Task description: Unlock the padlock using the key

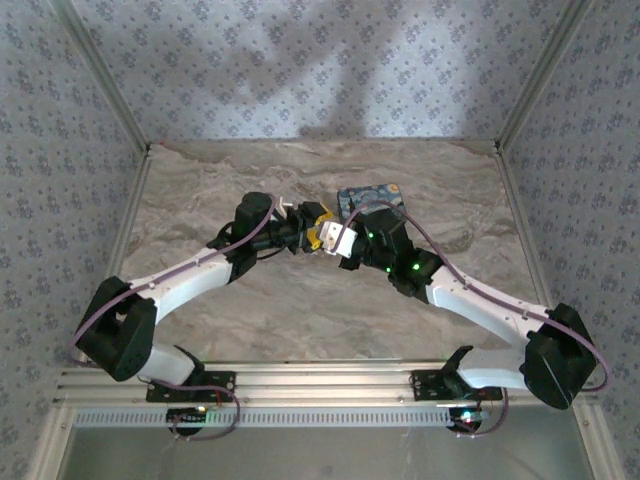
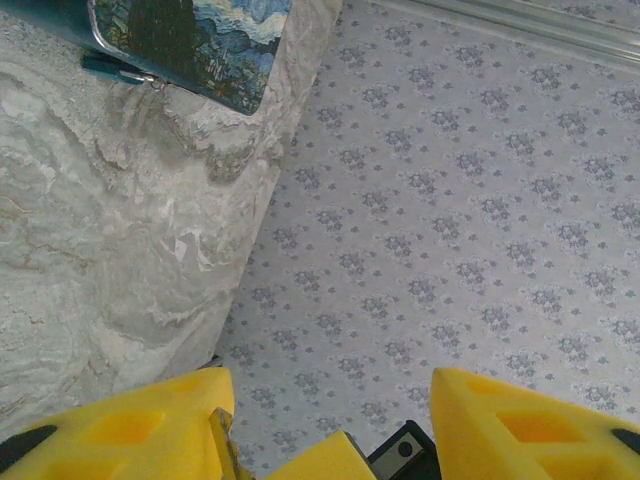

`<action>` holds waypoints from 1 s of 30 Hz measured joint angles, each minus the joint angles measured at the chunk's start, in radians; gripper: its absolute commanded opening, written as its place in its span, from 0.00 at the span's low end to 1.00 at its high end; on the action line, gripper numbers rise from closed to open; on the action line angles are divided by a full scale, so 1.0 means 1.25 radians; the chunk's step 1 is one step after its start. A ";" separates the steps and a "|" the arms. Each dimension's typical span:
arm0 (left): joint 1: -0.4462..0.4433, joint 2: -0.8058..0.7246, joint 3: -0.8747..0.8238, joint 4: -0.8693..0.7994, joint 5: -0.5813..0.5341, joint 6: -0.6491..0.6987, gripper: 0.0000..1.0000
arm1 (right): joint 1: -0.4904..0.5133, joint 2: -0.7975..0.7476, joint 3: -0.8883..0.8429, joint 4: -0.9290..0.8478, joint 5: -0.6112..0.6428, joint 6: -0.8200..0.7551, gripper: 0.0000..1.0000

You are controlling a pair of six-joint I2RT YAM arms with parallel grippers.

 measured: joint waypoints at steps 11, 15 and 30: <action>0.000 0.000 -0.009 0.006 -0.005 0.000 0.39 | 0.000 -0.006 -0.009 0.000 0.000 0.009 0.00; 0.000 0.000 -0.009 0.006 -0.006 0.000 0.34 | 0.000 -0.009 -0.009 0.000 0.001 0.009 0.00; 0.001 0.000 -0.016 0.001 -0.014 0.004 0.01 | 0.000 -0.016 -0.012 -0.002 0.014 0.017 0.00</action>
